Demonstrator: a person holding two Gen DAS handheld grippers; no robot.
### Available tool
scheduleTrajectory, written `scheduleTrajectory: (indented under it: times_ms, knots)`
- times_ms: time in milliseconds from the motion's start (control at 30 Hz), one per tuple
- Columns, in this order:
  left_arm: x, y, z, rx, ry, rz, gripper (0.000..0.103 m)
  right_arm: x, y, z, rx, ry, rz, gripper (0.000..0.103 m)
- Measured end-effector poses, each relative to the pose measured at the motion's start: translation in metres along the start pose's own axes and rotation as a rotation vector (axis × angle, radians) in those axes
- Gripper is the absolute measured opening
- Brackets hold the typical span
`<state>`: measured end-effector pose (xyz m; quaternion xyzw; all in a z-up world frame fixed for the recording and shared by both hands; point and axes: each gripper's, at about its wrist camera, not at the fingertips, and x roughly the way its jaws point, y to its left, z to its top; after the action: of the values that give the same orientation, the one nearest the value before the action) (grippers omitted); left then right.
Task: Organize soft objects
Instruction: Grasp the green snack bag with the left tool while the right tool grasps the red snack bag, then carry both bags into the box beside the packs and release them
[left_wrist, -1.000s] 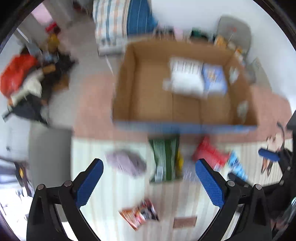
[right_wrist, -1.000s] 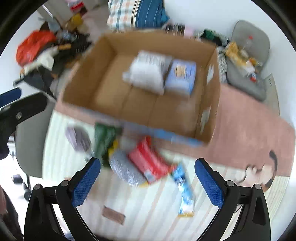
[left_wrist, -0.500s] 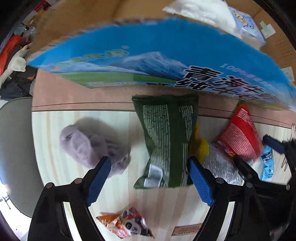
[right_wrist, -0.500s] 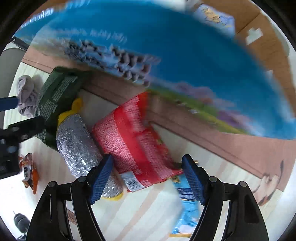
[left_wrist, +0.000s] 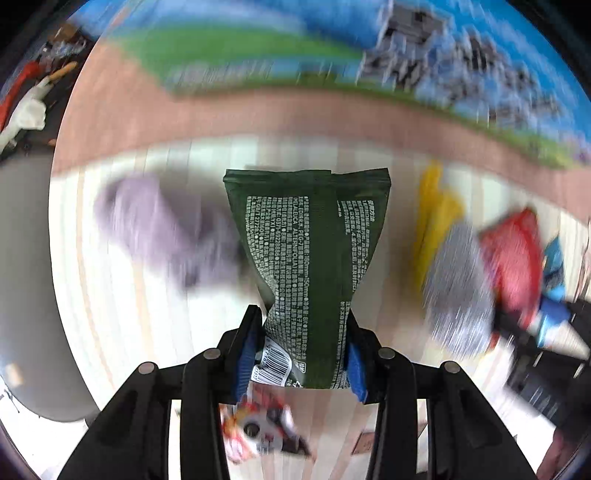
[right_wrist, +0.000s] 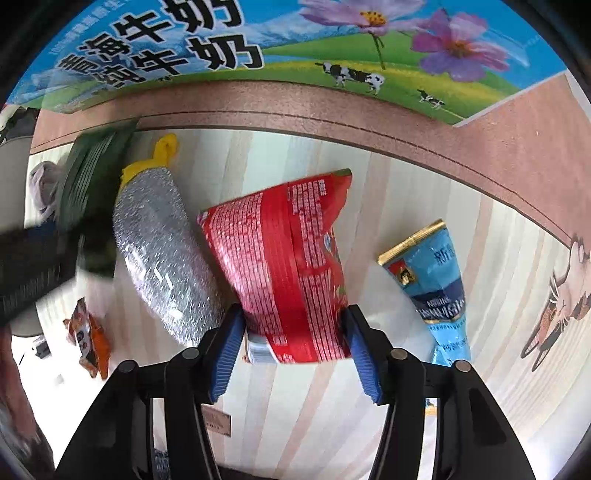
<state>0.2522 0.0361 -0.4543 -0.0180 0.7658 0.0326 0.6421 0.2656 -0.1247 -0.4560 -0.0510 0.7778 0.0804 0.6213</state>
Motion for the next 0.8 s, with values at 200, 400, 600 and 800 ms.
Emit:
scheduleTrajectory:
  times_ms: [200,400,600,800]
  knots:
    - [0.019,-0.012,-0.052,0.026,0.039,-0.022,0.038,0.010,-0.013,-0.039,0.062,0.051,0.031,0.057]
    - [0.029,-0.021,-0.061,0.012,0.041,-0.021,0.041,0.018,-0.014,-0.078,0.100,0.079,0.034,0.057]
    - [0.023,-0.004,-0.054,0.023,0.047,-0.019,0.042,0.019,-0.014,-0.077,0.124,0.069,0.012,0.059]
    - [0.000,-0.008,-0.046,0.003,0.035,-0.023,0.040,0.021,-0.002,-0.072,0.109,0.068,-0.015,0.061]
